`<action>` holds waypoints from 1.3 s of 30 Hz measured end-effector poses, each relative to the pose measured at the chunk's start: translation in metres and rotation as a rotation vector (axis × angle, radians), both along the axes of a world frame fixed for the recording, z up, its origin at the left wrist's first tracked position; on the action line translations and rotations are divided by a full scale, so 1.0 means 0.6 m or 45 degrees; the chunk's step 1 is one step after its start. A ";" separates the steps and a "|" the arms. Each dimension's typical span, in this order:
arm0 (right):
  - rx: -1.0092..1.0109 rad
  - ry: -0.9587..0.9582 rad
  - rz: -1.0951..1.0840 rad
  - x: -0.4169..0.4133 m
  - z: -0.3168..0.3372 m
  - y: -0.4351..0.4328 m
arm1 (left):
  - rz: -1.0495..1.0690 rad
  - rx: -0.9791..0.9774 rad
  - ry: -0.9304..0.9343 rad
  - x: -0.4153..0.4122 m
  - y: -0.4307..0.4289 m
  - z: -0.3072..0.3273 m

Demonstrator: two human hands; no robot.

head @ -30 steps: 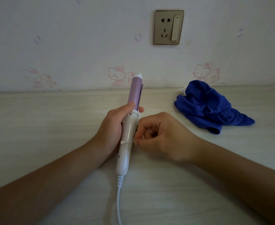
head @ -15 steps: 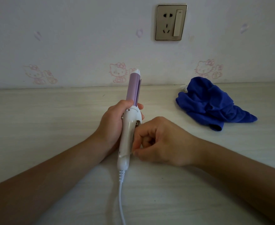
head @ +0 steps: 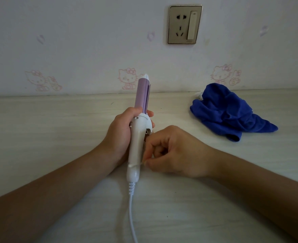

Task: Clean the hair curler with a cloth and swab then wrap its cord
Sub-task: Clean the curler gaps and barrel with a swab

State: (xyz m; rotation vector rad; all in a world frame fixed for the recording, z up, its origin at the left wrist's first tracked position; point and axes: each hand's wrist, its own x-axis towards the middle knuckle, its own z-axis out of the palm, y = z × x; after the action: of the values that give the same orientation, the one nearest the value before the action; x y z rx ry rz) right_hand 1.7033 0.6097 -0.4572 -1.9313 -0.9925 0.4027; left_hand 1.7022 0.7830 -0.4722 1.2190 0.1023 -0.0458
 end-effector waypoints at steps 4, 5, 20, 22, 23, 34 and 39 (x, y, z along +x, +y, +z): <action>0.083 -0.066 -0.116 0.005 -0.006 0.001 | -0.004 -0.054 0.029 -0.001 0.003 0.003; 0.098 -0.067 -0.153 0.007 -0.006 -0.001 | -0.007 -0.061 0.035 -0.001 0.004 0.004; 0.322 -0.179 -0.530 0.031 -0.002 -0.010 | -0.034 0.037 -0.101 0.006 0.002 -0.003; 0.321 -0.185 -0.557 0.035 -0.001 -0.014 | -0.049 0.041 -0.105 0.006 0.002 -0.003; 0.326 -0.194 -0.563 0.036 -0.002 -0.015 | -0.055 0.046 -0.110 0.006 0.002 -0.004; 0.303 -0.189 -0.532 0.038 -0.002 -0.015 | -0.035 -0.031 -0.071 0.006 -0.001 -0.001; 0.338 -0.175 -0.505 0.036 -0.002 -0.011 | 0.001 -0.013 -0.057 0.008 0.000 0.000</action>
State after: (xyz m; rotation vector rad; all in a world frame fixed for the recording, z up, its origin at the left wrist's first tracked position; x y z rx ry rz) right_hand 1.7247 0.6033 -0.4584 -1.8699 -0.6831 -0.0858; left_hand 1.7072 0.7830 -0.4721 1.2091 0.0635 -0.0186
